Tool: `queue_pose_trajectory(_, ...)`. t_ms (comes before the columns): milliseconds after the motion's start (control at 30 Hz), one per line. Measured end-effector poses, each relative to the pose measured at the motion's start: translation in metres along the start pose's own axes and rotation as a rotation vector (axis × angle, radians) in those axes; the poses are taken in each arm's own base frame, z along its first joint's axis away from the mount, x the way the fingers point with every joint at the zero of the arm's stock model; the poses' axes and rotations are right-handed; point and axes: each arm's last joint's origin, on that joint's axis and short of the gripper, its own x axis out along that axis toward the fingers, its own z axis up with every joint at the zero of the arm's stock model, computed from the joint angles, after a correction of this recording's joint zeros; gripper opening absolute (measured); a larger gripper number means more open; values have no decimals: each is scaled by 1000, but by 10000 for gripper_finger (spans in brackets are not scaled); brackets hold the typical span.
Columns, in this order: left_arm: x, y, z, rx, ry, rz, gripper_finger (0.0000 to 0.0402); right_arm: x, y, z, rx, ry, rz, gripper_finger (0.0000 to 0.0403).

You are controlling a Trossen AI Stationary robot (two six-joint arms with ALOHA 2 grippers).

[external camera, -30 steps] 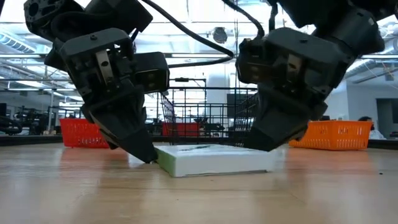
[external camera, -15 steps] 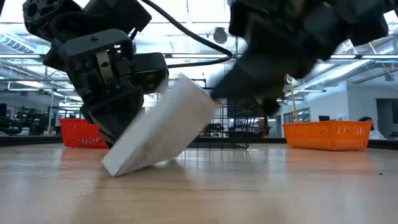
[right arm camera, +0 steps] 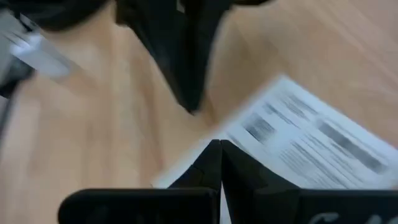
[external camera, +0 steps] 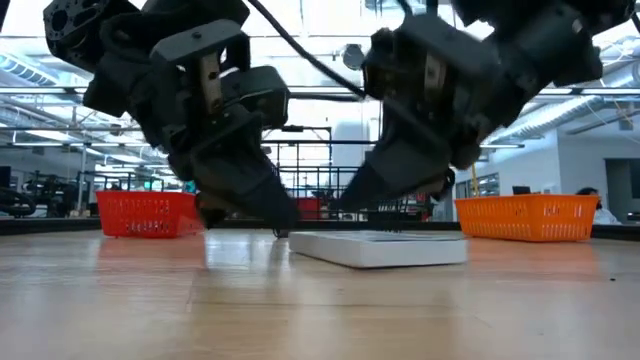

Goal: Pick and place items into bin
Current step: Put the card reader box into the orange basket

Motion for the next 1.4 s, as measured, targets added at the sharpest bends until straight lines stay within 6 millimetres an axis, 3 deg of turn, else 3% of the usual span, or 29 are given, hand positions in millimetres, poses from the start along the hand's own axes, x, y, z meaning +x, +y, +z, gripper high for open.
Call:
queue_pose_trajectory(167, 0, 3, 5, -6, -14, -8, 21, -1, 1, -3, -21, 7, -23, 0)
queue_pose_trajectory(333, -1, 4, 6, 1, -41, 21, 4, -15, 2, -2, -45, -16, -135, 0)
queue_pose_trajectory(600, -1, 8, 10, 7, -62, 32, 11, -25, -13, -16, 58, 102, -326, 0)
queue_pose_trajectory(867, -1, 12, 8, -22, -27, 58, 10, -25, -13, -18, 89, 109, -339, 0)
queue_pose_trajectory(1100, -2, 16, 10, -27, -32, 81, 6, -22, -5, -15, 82, 98, -237, 0)
queue_pose_trajectory(1400, -2, 15, 9, -25, -27, 74, 4, -37, -3, -9, 54, 58, -281, 0)
